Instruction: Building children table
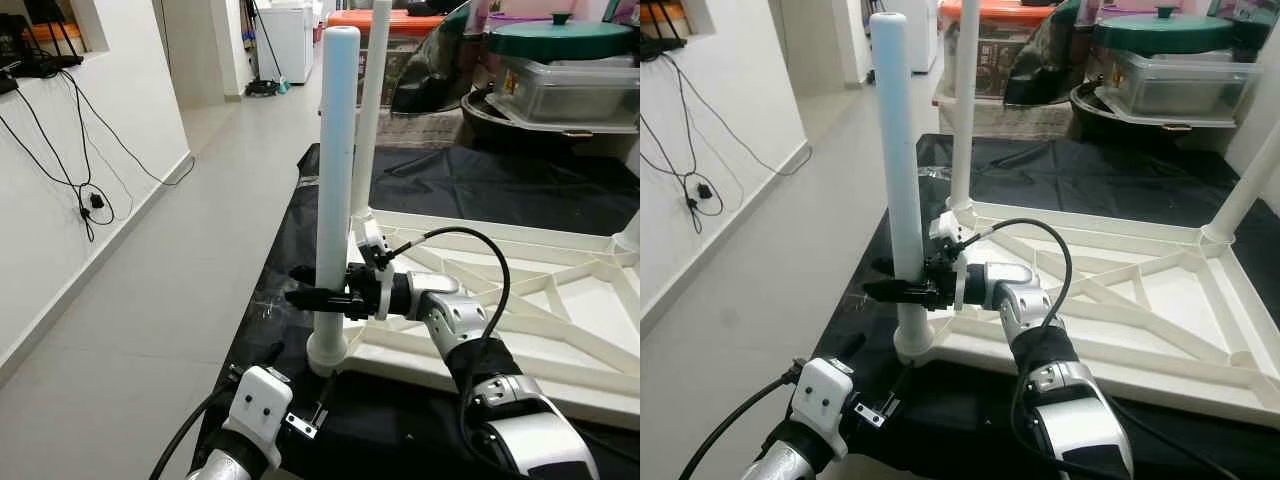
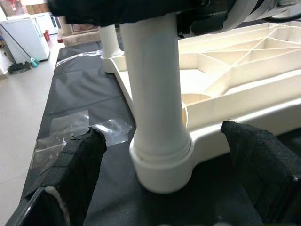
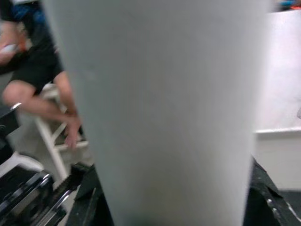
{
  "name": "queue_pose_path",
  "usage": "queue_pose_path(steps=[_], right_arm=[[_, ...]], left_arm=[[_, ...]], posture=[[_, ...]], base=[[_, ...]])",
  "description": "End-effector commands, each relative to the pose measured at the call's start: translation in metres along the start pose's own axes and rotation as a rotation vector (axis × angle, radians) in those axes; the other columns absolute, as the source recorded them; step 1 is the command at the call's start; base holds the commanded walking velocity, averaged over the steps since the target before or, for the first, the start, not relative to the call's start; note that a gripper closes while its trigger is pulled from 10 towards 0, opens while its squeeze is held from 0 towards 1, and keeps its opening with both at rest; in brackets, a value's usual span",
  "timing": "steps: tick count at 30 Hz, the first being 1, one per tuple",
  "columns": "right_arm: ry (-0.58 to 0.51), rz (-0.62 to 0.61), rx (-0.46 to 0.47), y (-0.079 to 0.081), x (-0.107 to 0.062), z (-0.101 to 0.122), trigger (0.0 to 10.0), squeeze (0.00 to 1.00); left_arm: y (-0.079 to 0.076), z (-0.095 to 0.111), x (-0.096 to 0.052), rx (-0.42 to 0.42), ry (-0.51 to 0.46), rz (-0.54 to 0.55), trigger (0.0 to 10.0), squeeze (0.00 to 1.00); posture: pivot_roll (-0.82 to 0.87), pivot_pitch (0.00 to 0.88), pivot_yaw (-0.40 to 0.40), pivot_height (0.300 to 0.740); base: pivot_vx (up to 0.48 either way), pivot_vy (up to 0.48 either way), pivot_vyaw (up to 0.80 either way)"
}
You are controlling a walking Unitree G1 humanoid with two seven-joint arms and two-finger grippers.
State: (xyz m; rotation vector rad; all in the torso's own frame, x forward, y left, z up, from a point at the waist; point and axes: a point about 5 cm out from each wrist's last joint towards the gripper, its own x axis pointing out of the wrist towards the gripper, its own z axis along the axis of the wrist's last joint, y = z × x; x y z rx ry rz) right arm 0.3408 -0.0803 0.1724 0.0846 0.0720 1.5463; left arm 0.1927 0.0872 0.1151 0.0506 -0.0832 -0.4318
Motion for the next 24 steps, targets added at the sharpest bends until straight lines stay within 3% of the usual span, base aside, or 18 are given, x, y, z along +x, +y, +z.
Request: queue_pose_path(steps=[1,6,7,8,9,11,12,13,15,16,17,18,20,21,22,24], right_arm=[[-0.012,0.041,0.044,0.003,0.012,-0.009,0.0,0.00],[-0.002,-0.084,0.015,-0.003,0.011,-0.015,0.0,0.00],[0.035,-0.328,0.068,-0.016,0.007,-0.024,0.0,0.00],[0.035,-0.328,0.068,-0.016,0.007,-0.024,0.0,0.00],[0.050,-0.472,0.056,-0.022,0.002,-0.027,0.0,0.00],[0.050,-0.472,0.056,-0.022,0.002,-0.027,0.0,0.00],[0.051,-0.581,0.047,-0.027,-0.003,-0.028,0.0,0.00],[0.051,-0.581,0.047,-0.027,-0.003,-0.028,0.0,0.00],[0.004,-1.152,0.037,-0.038,-0.035,-0.032,0.0,0.00],[0.004,-1.152,0.037,-0.038,-0.035,-0.032,0.0,0.00],[-0.007,-1.362,0.031,-0.034,-0.048,-0.035,0.0,0.00],[-0.007,-1.362,0.031,-0.034,-0.048,-0.035,0.0,0.00],[-0.061,-1.670,0.064,-0.020,-0.060,-0.039,0.0,0.00],[-0.061,-1.670,0.064,-0.020,-0.060,-0.039,0.0,0.00],[-0.083,-1.767,0.084,-0.014,-0.062,-0.041,0.0,0.00],[-0.083,-1.767,0.084,-0.014,-0.062,-0.041,0.0,0.00]], left_arm=[[0.001,-0.001,-0.002,-0.002,0.009,0.008,10.0,0.00],[0.001,-0.001,-0.001,-0.003,0.009,0.007,10.0,0.00],[0.001,-0.001,-0.001,-0.004,0.009,0.008,10.0,0.00],[0.001,-0.001,-0.001,-0.004,0.009,0.008,10.0,0.00],[0.001,-0.001,-0.001,-0.004,0.009,0.008,10.0,0.00],[0.001,-0.001,-0.001,-0.004,0.009,0.008,10.0,0.00],[0.001,-0.001,-0.001,-0.004,0.009,0.008,10.0,0.00],[0.001,-0.001,-0.001,-0.004,0.009,0.008,10.0,0.00],[0.002,-0.001,0.000,-0.004,0.009,0.005,10.0,0.00],[0.002,-0.001,0.000,-0.004,0.009,0.005,10.0,0.00],[0.002,-0.002,0.000,-0.004,0.009,0.004,10.0,0.00],[0.002,-0.002,0.000,-0.004,0.009,0.004,10.0,0.00],[0.002,-0.002,0.000,-0.002,0.010,0.002,10.0,0.00],[0.002,-0.002,0.000,-0.002,0.010,0.002,10.0,0.00],[0.002,-0.002,0.000,-0.001,0.010,0.002,10.0,0.00],[0.002,-0.002,0.000,-0.001,0.010,0.002,10.0,0.00]], posture=[[0.02,0.009,-0.008,0.740],[0.01,0.010,-0.010,0.740],[0.00,0.010,-0.010,0.740],[0.00,0.010,-0.010,0.740],[0.00,0.010,-0.010,0.740],[0.00,0.010,-0.010,0.740],[0.00,0.010,-0.010,0.740],[0.00,0.010,-0.010,0.740],[-0.01,0.007,-0.004,0.740],[-0.01,0.007,-0.004,0.740],[-0.01,0.007,-0.004,0.740],[-0.01,0.007,-0.004,0.740],[-0.01,0.007,-0.007,0.740],[-0.01,0.007,-0.007,0.740],[-0.01,0.007,-0.007,0.740],[-0.01,0.007,-0.007,0.740]], base=[[0.000,0.000,0.00],[0.000,0.000,0.00],[0.000,0.000,0.00],[0.000,0.000,0.00],[0.000,0.000,0.00],[0.000,0.000,0.00],[0.000,0.000,0.00],[0.000,0.000,0.00],[0.000,0.000,0.00],[0.000,0.000,0.00],[0.000,0.000,0.00],[0.000,0.000,0.00],[0.000,0.000,0.00],[0.000,0.000,0.00],[0.000,0.000,0.00],[0.000,0.000,0.00]])
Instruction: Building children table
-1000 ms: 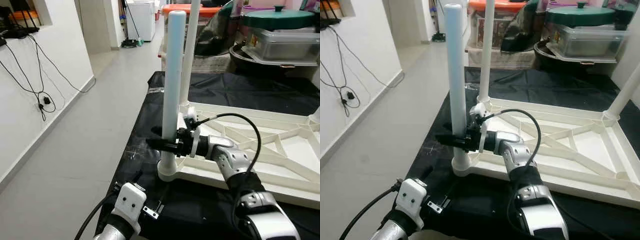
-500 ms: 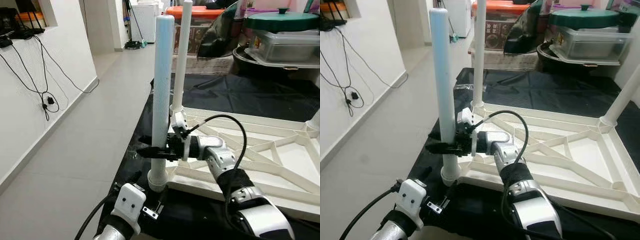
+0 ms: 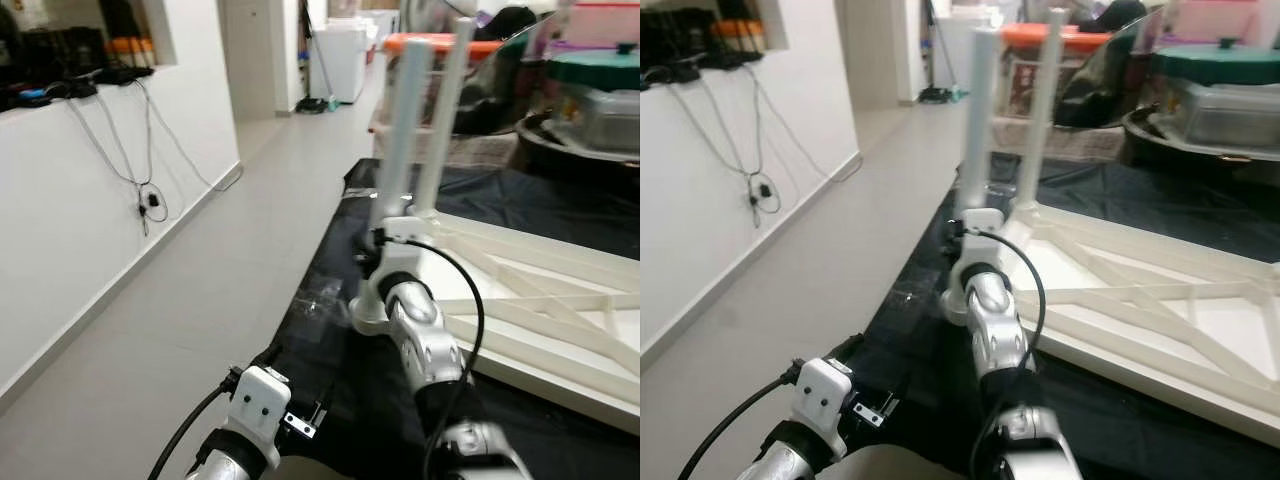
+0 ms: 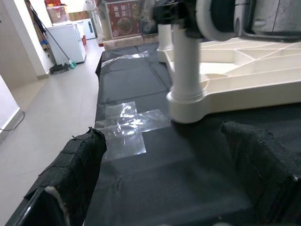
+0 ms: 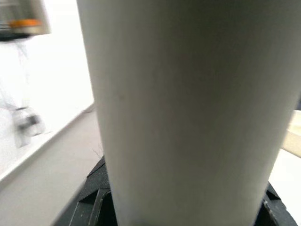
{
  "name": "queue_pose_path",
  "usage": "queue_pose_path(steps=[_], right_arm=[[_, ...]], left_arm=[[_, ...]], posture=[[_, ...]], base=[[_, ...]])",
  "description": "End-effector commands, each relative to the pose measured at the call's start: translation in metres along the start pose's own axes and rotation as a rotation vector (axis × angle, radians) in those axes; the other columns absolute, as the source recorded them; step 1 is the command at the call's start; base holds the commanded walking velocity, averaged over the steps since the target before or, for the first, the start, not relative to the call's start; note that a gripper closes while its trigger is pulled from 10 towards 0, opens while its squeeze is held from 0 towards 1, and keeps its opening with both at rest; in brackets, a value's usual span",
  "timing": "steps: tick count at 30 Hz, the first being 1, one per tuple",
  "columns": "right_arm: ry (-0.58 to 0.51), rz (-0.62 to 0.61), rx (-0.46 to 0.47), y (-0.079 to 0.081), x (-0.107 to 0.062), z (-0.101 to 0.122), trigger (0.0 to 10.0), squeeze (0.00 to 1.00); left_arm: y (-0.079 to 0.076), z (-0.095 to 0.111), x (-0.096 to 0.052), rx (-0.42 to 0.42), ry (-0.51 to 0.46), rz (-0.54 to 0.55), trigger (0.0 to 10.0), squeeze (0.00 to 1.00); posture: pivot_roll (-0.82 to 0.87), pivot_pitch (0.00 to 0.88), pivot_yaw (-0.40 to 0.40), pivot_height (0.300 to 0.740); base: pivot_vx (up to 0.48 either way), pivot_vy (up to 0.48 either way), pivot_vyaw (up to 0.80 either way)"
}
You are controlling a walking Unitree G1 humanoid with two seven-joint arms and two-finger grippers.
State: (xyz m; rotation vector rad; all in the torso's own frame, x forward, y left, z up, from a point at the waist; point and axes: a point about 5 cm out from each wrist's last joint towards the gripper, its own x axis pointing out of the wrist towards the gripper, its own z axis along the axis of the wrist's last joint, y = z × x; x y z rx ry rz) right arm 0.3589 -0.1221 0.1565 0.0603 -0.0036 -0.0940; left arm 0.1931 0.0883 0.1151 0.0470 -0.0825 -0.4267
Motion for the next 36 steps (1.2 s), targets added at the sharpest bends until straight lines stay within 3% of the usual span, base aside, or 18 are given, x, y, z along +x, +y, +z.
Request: queue_pose_path(steps=[1,6,7,8,9,10,16,17,18,19,21,23,24,26,29,32,35,36], right_arm=[[0.118,-0.202,0.074,-0.019,-0.013,-0.027,0.0,0.00],[0.130,-0.233,0.110,-0.004,-0.017,-0.028,0.0,0.00],[0.133,-0.180,0.140,0.007,-0.017,-0.027,2.1,0.00],[0.118,-0.112,0.119,0.016,-0.017,-0.025,10.0,0.00],[0.118,-0.112,0.119,0.016,-0.017,-0.025,10.0,0.00],[0.110,-0.025,0.114,0.027,-0.019,-0.024,10.0,1.00],[0.068,0.092,0.211,0.032,-0.017,-0.021,10.0,1.00],[0.039,0.111,0.214,0.030,-0.014,-0.017,10.0,0.21],[0.013,0.192,0.243,0.029,-0.009,-0.011,10.0,0.00],[-0.006,0.251,0.262,0.029,-0.006,-0.007,10.0,0.00],[-0.006,0.251,0.262,0.029,-0.006,-0.007,10.0,0.00],[-0.011,0.551,0.313,0.035,-0.003,0.004,10.0,0.00],[-0.011,0.551,0.313,0.035,-0.003,0.004,10.0,0.00],[0.009,0.872,0.305,0.035,-0.007,0.014,10.0,0.00],[0.026,1.091,0.276,0.032,-0.010,0.022,10.0,0.00],[0.047,1.221,0.260,0.034,-0.010,0.026,10.0,0.00],[0.060,1.267,0.249,0.036,-0.010,0.025,10.0,0.00],[0.062,1.321,0.200,0.039,-0.010,0.024,10.0,0.00]], left_arm=[[0.001,-0.002,0.000,0.004,0.009,-0.002,10.0,0.00],[0.001,-0.002,0.001,0.006,0.008,-0.001,10.0,0.00],[0.001,-0.002,0.001,0.006,0.008,-0.001,10.0,0.00],[0.001,-0.002,0.000,0.005,0.008,-0.001,10.0,0.00],[0.001,-0.002,0.000,0.005,0.008,-0.001,10.0,0.00],[0.001,-0.002,0.001,0.004,0.009,-0.001,10.0,0.00],[0.001,-0.002,0.001,0.002,0.008,-0.001,10.0,0.00],[0.001,-0.002,0.001,0.002,0.008,-0.001,10.0,0.00],[0.001,-0.002,0.001,0.001,0.008,-0.003,10.0,0.00],[0.000,-0.002,0.001,0.000,0.008,-0.003,10.0,0.00],[0.000,-0.002,0.001,0.000,0.008,-0.003,10.0,0.00],[0.000,-0.002,0.001,-0.001,0.008,-0.007,10.0,0.00],[0.000,-0.002,0.001,-0.001,0.008,-0.007,10.0,0.00],[0.000,-0.003,0.002,-0.002,0.008,-0.009,10.0,0.00],[0.000,-0.003,0.002,-0.003,0.008,-0.009,10.0,0.00],[-0.001,-0.003,0.002,-0.003,0.009,-0.011,10.0,0.00],[-0.001,-0.003,0.001,-0.003,0.010,-0.012,10.0,0.00],[-0.001,-0.003,0.001,-0.003,0.010,-0.014,10.0,0.00]], posture=[[0.00,0.005,-0.010,0.740],[0.00,0.005,-0.010,0.740],[0.00,0.005,-0.010,0.740],[0.00,0.005,-0.010,0.740],[0.00,0.005,-0.010,0.740],[-0.01,0.004,-0.011,0.740],[-0.01,0.004,-0.011,0.740],[-0.01,0.004,-0.011,0.740],[-0.01,0.000,-0.007,0.740],[-0.01,0.000,-0.007,0.740],[-0.01,0.000,-0.007,0.740],[-0.02,0.000,-0.005,0.740],[-0.02,0.000,-0.005,0.740],[-0.02,0.000,-0.005,0.740],[-0.02,0.000,-0.005,0.740],[-0.01,0.000,-0.007,0.740],[-0.01,0.000,-0.007,0.740],[-0.01,0.000,-0.007,0.740]], base=[[0.000,0.000,0.00],[0.000,0.000,0.00],[0.000,0.000,0.00],[0.000,0.000,0.00],[0.000,0.000,0.00],[0.000,0.000,0.00],[0.000,0.000,0.00],[0.000,0.000,0.00],[0.000,0.000,0.00],[0.000,0.000,0.00],[0.000,0.000,0.00],[0.000,0.000,0.00],[0.000,0.000,0.00],[0.000,0.000,0.00],[0.000,0.000,0.00],[0.000,0.000,0.00],[0.000,0.000,0.00],[0.000,0.000,0.00]])
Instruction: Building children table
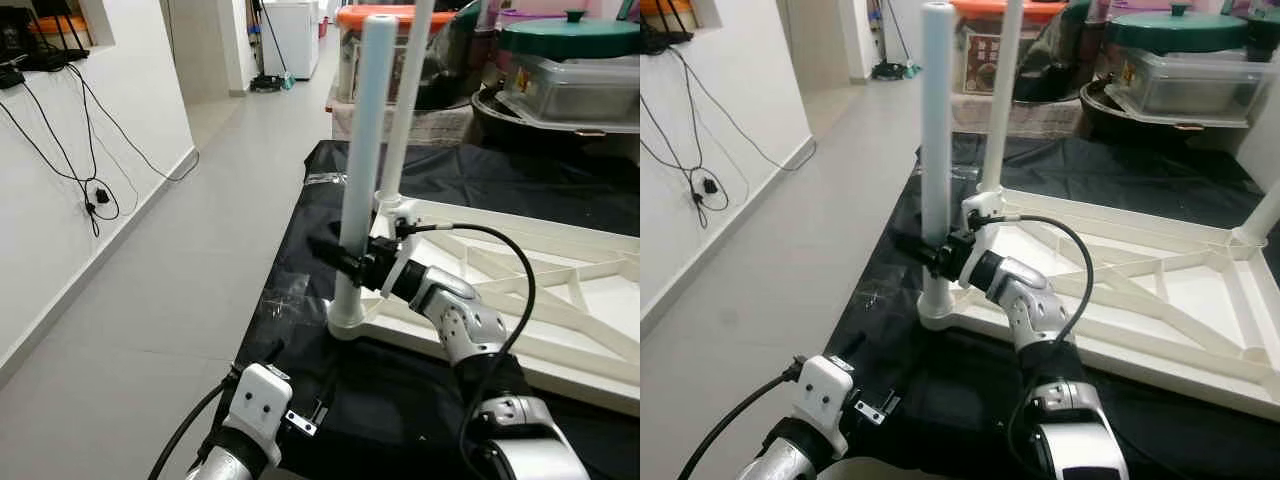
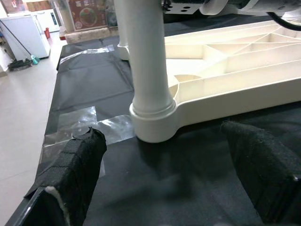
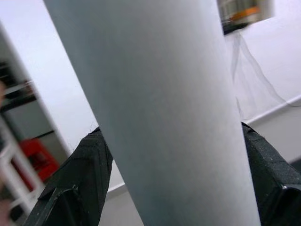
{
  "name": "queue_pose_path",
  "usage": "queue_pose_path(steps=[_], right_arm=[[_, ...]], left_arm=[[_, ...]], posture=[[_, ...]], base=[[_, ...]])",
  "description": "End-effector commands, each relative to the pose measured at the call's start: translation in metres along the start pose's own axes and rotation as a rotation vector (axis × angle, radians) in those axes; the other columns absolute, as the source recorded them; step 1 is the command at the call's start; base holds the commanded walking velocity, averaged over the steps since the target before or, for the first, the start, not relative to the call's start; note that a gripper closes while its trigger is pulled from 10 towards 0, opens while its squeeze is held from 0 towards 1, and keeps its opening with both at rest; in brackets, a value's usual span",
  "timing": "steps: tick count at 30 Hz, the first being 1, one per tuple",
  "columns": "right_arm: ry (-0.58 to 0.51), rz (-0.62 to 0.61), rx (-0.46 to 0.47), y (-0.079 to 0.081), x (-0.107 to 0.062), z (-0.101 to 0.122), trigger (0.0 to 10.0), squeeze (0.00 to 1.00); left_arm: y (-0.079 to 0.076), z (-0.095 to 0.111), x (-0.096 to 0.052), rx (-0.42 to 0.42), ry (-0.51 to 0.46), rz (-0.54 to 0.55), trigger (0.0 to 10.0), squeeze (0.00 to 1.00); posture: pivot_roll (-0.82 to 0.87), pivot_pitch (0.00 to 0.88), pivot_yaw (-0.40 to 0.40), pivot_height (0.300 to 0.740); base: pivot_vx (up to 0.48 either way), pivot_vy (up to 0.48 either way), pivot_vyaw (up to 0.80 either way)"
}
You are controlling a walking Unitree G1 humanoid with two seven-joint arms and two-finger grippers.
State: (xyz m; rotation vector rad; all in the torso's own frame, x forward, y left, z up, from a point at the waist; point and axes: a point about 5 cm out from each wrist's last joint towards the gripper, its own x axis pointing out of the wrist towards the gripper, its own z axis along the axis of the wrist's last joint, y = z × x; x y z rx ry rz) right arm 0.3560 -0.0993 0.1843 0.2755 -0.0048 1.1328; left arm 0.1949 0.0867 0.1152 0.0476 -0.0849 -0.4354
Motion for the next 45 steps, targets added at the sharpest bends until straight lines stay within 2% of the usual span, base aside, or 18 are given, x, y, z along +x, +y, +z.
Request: queue_pose_path(steps=[1,9,10,11,18,22,24,25,28,29,31,33,34,35,36,43,44,45], right_arm=[[0.036,0.094,-0.008,0.009,0.012,-0.005,10.0,0.00],[0.187,0.332,-0.089,0.019,0.021,-0.018,10.0,0.00],[0.230,0.375,-0.112,0.022,0.023,-0.021,3.9,0.00],[0.253,0.400,-0.122,0.024,0.024,-0.024,0.0,0.00],[0.254,0.410,-0.133,0.024,0.025,-0.026,0.0,0.00],[0.189,0.192,-0.160,0.012,0.026,-0.028,0.0,0.00],[0.189,0.192,-0.160,0.012,0.026,-0.028,0.0,0.00],[0.156,0.062,-0.165,0.006,0.025,-0.027,0.0,0.00],[0.102,-0.569,-0.157,-0.023,0.012,-0.031,0.0,0.00],[0.102,-0.569,-0.157,-0.023,0.012,-0.031,0.0,0.00],[0.079,-0.914,-0.179,-0.032,-0.009,-0.034,0.0,0.00],[0.079,-0.914,-0.179,-0.032,-0.009,-0.034,0.0,0.00],[0.049,-1.083,-0.190,-0.031,-0.022,-0.035,0.0,0.00],[0.049,-1.083,-0.190,-0.031,-0.022,-0.035,0.0,0.00],[-0.025,-1.338,-0.141,-0.021,-0.039,-0.041,0.0,0.00],[-0.055,-1.425,-0.057,-0.008,-0.032,-0.050,0.0,0.00],[-0.057,-1.414,-0.046,-0.005,-0.027,-0.051,3.6,0.00],[-0.057,-1.414,-0.046,-0.005,-0.027,-0.051,3.6,0.00]], left_arm=[[0.000,-0.003,-0.001,-0.004,0.013,-0.005,10.0,0.00],[-0.002,-0.003,-0.002,-0.004,0.014,-0.007,10.0,0.00],[-0.002,-0.003,-0.003,-0.005,0.015,-0.006,10.0,0.00],[-0.002,-0.003,-0.003,-0.006,0.015,-0.006,10.0,0.00],[-0.003,-0.003,-0.003,-0.008,0.017,-0.007,10.0,0.00],[-0.002,-0.003,-0.002,-0.012,0.018,-0.009,10.0,0.00],[-0.002,-0.003,-0.002,-0.012,0.018,-0.009,10.0,0.00],[-0.002,-0.003,-0.002,-0.012,0.017,-0.008,10.0,0.00],[-0.001,-0.003,-0.002,-0.014,0.017,-0.008,10.0,0.00],[-0.001,-0.003,-0.002,-0.014,0.017,-0.008,10.0,0.00],[-0.001,-0.003,-0.002,-0.015,0.018,-0.012,10.0,0.00],[-0.001,-0.003,-0.002,-0.015,0.018,-0.012,10.0,0.00],[-0.001,-0.004,-0.001,-0.016,0.018,-0.014,10.0,0.00],[-0.001,-0.004,-0.001,-0.016,0.018,-0.014,10.0,0.00],[-0.001,-0.004,-0.001,-0.016,0.018,-0.017,10.0,0.00],[-0.001,-0.003,-0.001,-0.013,0.016,-0.014,10.0,0.00],[0.000,-0.003,-0.001,-0.013,0.016,-0.012,10.0,0.00],[0.000,-0.003,-0.001,-0.013,0.016,-0.012,10.0,0.00]], posture=[[-0.01,0.000,-0.007,0.740],[0.02,0.000,-0.013,0.740],[0.02,0.000,-0.013,0.740],[0.02,0.000,-0.013,0.740],[0.02,0.000,-0.014,0.740],[0.01,0.000,-0.011,0.740],[0.01,0.000,-0.011,0.740],[0.01,0.000,-0.011,0.740],[-0.01,0.000,-0.003,0.740],[-0.01,0.000,-0.003,0.740],[-0.02,0.000,-0.001,0.740],[-0.02,0.000,-0.001,0.740],[-0.02,0.000,-0.001,0.740],[-0.02,0.000,-0.001,0.740],[-0.02,0.000,0.001,0.740],[-0.01,0.000,0.001,0.740],[-0.01,0.000,-0.007,0.740],[-0.01,0.000,-0.007,0.740]], base=[[0.000,0.000,0.00],[0.000,0.000,0.00],[0.000,0.000,0.00],[0.000,0.000,0.00],[0.000,0.000,0.00],[0.000,0.000,0.00],[0.000,0.000,0.00],[0.000,0.000,0.00],[0.000,0.000,0.00],[0.000,0.000,0.00],[0.000,0.000,0.00],[0.000,0.000,0.00],[0.000,0.000,0.00],[0.000,0.000,0.00],[0.000,0.000,0.00],[0.000,0.000,0.00],[0.000,0.000,0.00],[0.000,0.000,0.00]])
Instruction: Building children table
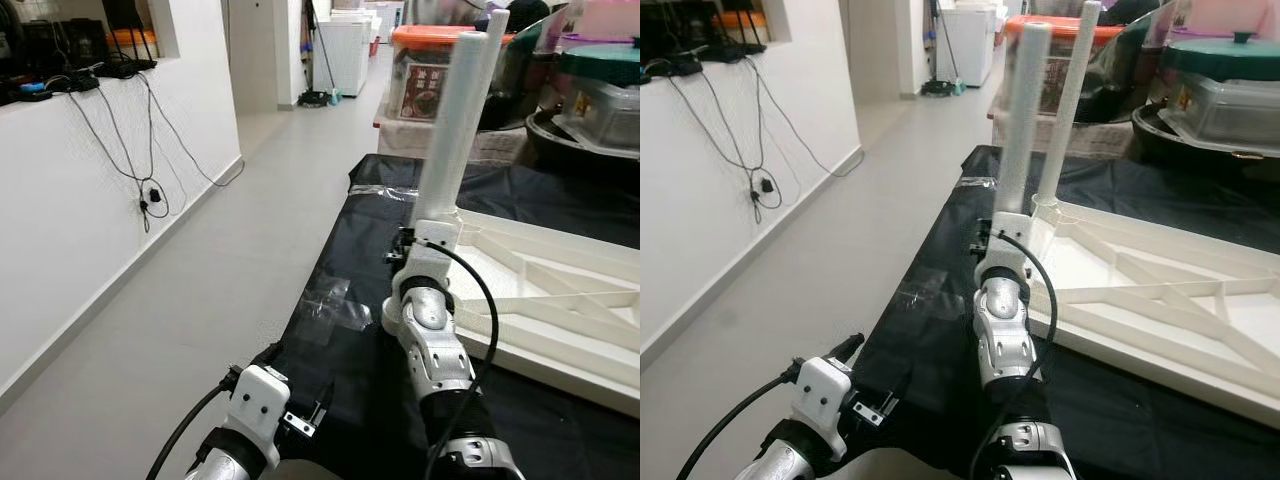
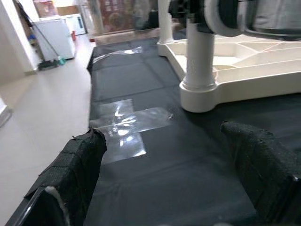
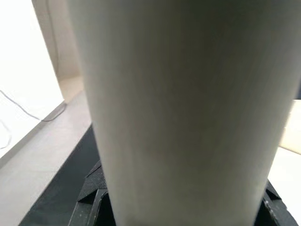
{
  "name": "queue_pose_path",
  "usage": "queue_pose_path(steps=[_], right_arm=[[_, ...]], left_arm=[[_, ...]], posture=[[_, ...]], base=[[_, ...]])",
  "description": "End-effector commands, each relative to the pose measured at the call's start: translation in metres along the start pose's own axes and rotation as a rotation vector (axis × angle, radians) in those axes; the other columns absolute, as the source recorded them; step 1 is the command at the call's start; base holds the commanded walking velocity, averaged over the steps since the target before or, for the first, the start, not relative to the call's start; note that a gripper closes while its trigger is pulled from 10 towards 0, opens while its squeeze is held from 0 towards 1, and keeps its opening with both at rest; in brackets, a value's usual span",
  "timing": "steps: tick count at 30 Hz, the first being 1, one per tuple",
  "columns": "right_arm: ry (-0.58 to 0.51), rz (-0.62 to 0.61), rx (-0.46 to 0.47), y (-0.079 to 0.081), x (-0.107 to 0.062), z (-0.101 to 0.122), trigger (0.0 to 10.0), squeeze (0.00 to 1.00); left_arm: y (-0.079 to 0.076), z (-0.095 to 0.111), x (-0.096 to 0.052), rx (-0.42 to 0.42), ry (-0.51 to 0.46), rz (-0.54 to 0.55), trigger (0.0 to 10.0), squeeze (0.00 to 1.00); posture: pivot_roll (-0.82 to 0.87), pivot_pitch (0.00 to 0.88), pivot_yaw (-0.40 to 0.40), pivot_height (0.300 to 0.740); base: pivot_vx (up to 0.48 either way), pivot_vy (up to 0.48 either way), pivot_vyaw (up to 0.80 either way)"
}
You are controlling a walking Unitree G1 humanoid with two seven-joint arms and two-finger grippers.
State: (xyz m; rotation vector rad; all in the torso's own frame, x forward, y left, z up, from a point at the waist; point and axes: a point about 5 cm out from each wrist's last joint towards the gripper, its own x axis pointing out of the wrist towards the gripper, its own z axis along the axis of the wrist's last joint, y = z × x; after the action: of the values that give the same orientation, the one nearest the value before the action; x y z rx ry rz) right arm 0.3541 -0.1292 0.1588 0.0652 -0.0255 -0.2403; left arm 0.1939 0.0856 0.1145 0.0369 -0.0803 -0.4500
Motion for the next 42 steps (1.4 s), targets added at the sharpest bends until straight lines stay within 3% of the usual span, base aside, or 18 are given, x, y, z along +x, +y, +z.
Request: queue_pose_path(steps=[1,2,3,4,5,11,12,15,17,20,22,25,30,32,34,40,41,42], right_arm=[[0.138,-0.046,0.112,0.010,-0.016,-0.029,3.6,0.00],[0.144,0.017,0.121,0.019,-0.016,-0.029,5.8,0.00],[0.144,0.017,0.121,0.019,-0.016,-0.029,5.8,0.00],[0.132,0.092,0.118,0.028,-0.016,-0.028,10.0,0.00],[0.114,0.161,0.119,0.034,-0.015,-0.027,10.0,1.00],[0.069,0.276,0.116,0.041,-0.015,-0.019,10.0,1.00],[0.050,0.360,0.143,0.044,-0.013,-0.014,10.0,0.00],[0.032,0.472,0.182,0.046,-0.009,-0.007,10.0,0.00],[0.028,0.686,0.249,0.048,-0.006,0.003,10.0,0.00],[0.029,0.815,0.246,0.048,-0.006,0.006,10.0,0.00],[0.065,1.063,0.198,0.043,-0.004,0.010,10.0,0.00],[0.107,1.241,0.153,0.039,-0.005,0.011,10.0,0.00],[0.131,1.348,0.124,0.039,-0.008,0.012,10.0,0.00],[0.188,1.653,0.058,0.043,-0.021,0.012,10.0,0.00],[0.202,1.794,0.059,0.050,-0.026,0.014,10.0,0.00],[0.198,1.865,0.089,0.057,-0.029,0.016,10.0,0.00],[0.198,1.880,0.092,0.058,-0.030,0.016,4.2,0.00],[0.198,1.880,0.092,0.058,-0.030,0.016,4.2,0.00]], left_arm=[[0.001,-0.003,0.000,-0.001,0.014,0.002,10.0,0.00],[0.001,-0.003,0.000,0.000,0.013,0.004,10.0,0.00],[0.001,-0.003,0.000,0.000,0.013,0.004,10.0,0.00],[0.001,-0.003,0.000,0.000,0.013,0.005,10.0,0.00],[0.002,-0.003,0.000,0.000,0.013,0.005,10.0,0.00],[0.002,-0.003,0.000,-0.001,0.014,0.005,10.0,0.00],[0.002,-0.003,0.000,-0.002,0.014,0.005,10.0,0.00],[0.002,-0.003,0.000,-0.003,0.014,0.004,10.0,0.00],[0.002,-0.003,0.001,-0.004,0.015,0.003,10.0,0.00],[0.002,-0.003,0.001,-0.005,0.015,0.003,10.0,0.00],[0.002,-0.003,0.001,-0.005,0.015,0.003,10.0,0.00],[0.002,-0.003,0.002,-0.004,0.015,0.003,10.0,0.00],[0.002,-0.003,0.002,-0.004,0.015,0.003,10.0,0.00],[0.002,-0.004,0.002,-0.004,0.016,0.003,10.0,0.00],[0.002,-0.003,0.002,-0.004,0.016,0.005,10.0,0.00],[0.001,-0.003,0.001,-0.006,0.016,0.006,10.0,0.00],[0.000,-0.003,0.001,-0.007,0.017,0.005,10.0,0.00],[0.000,-0.003,0.001,-0.007,0.017,0.005,10.0,0.00]], posture=[[-0.01,0.000,-0.007,0.740],[-0.01,0.000,-0.007,0.740],[-0.01,0.000,-0.007,0.740],[-0.01,0.000,-0.007,0.740],[-0.01,0.000,-0.007,0.740],[-0.02,0.000,-0.005,0.740],[-0.02,0.000,-0.005,0.740],[-0.02,0.000,-0.005,0.740],[-0.02,0.000,-0.005,0.740],[-0.02,0.000,-0.006,0.740],[-0.02,0.000,-0.006,0.740],[-0.02,0.000,-0.004,0.740],[-0.02,0.000,-0.004,0.740],[-0.02,0.000,-0.004,0.740],[0.00,0.000,-0.012,0.740],[0.01,0.000,-0.015,0.740],[0.01,0.000,-0.014,0.740],[0.01,0.000,-0.014,0.740]], base=[[0.000,0.000,0.00],[0.000,0.000,0.00],[0.000,0.000,0.00],[0.000,0.000,0.00],[0.000,0.000,0.00],[0.000,0.000,0.00],[0.000,0.000,0.00],[0.000,0.000,0.00],[0.000,0.000,0.00],[0.000,0.000,0.00],[0.000,0.000,0.00],[0.000,0.000,0.00],[0.000,0.000,0.00],[0.000,0.000,0.00],[0.000,0.000,0.00],[0.000,0.000,0.00],[0.000,0.000,0.00],[0.000,0.000,0.00]])
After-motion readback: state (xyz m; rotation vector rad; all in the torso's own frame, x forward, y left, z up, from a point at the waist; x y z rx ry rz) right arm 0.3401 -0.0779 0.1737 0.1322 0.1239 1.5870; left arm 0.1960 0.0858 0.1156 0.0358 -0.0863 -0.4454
